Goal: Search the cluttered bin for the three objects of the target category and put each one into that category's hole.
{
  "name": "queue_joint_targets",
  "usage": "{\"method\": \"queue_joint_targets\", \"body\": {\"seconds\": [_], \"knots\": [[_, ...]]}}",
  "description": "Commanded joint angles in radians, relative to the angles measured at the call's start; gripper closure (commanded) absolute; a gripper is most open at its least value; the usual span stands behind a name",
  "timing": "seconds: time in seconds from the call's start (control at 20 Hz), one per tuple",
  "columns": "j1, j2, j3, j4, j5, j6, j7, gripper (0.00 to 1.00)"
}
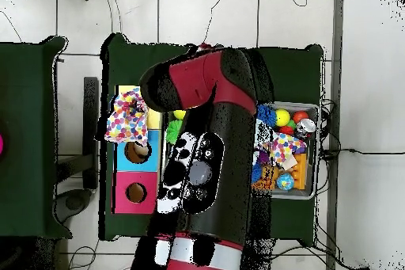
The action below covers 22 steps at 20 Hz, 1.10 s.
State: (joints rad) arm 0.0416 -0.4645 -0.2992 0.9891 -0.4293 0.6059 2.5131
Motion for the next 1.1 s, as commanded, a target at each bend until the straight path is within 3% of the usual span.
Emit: {"method": "queue_joint_targets", "body": {"seconds": [0.05, 0.65, 1.1], "knots": [[-0.005, 0.048, 0.019, -0.115, 0.042, 0.454, -0.127, 0.0], [-0.014, 0.038, 0.062, -0.114, 0.004, 0.472, -0.109, 0.0], [-0.027, 0.047, 0.114, -0.069, 0.091, 0.467, -0.024, 0.0]]}}
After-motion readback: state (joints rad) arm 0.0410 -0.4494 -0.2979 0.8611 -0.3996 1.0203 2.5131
